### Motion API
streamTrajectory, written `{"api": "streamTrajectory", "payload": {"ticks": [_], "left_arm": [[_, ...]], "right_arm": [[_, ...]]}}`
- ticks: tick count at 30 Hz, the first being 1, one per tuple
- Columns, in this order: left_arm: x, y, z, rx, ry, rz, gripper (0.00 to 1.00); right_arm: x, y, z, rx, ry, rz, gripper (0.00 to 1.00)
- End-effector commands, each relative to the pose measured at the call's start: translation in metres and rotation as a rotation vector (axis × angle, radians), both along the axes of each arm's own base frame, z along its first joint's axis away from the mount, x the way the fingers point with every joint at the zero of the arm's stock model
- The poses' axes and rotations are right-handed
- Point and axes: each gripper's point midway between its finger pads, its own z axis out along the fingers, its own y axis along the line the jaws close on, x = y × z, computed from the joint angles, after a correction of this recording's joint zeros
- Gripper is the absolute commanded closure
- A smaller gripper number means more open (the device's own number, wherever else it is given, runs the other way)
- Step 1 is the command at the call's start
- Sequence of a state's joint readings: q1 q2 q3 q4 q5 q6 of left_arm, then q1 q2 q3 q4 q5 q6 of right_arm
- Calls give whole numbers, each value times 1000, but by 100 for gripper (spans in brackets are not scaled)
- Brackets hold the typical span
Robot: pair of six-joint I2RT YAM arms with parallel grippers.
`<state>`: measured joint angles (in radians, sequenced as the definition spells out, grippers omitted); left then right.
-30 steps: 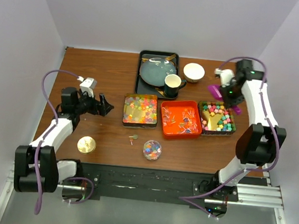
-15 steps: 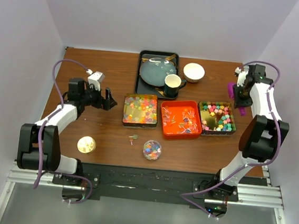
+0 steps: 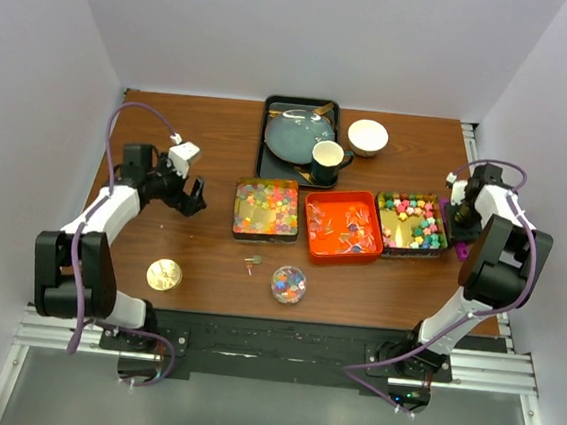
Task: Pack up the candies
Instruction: Place the spatula at the center of the board, then pick up the bottle lid at the center of the board.
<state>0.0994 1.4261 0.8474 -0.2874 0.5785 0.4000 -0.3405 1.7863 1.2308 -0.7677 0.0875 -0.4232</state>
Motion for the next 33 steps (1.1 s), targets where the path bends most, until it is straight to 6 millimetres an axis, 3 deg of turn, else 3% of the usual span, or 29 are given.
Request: {"api": "streamTrajectory", "payload": {"ticks": [1,2,5,8,9,16,20,25,26,33], "left_arm": [[-38,20,-16,106,131,-218,0],[-52,21,-19,132,158,-281,0],[-82,26,-25,225,156,-412,0],[-106,35,-32,325,148,-493,0],[-115,36,-35,336,156,-513,0],[-172,46,-45,451,208,-698,0],[-196,44,-58,462,209,-742,0],[-197,53,-68,531,194,-729,0],[-200,54,-72,532,207,-729,0],[-183,60,-80,551,205,-654,0]], "right_arm": [[2,1,4,-13,-35,44,79],[-1,4,2,3,-27,41,72],[-7,11,2,33,-14,40,64],[-10,14,15,40,-26,49,57],[-9,15,21,45,-42,53,40],[-7,32,72,107,-134,54,33],[-2,37,86,125,-189,39,31],[6,48,94,184,-242,59,21],[10,52,97,201,-262,68,2],[24,58,114,225,-349,101,1]]}}
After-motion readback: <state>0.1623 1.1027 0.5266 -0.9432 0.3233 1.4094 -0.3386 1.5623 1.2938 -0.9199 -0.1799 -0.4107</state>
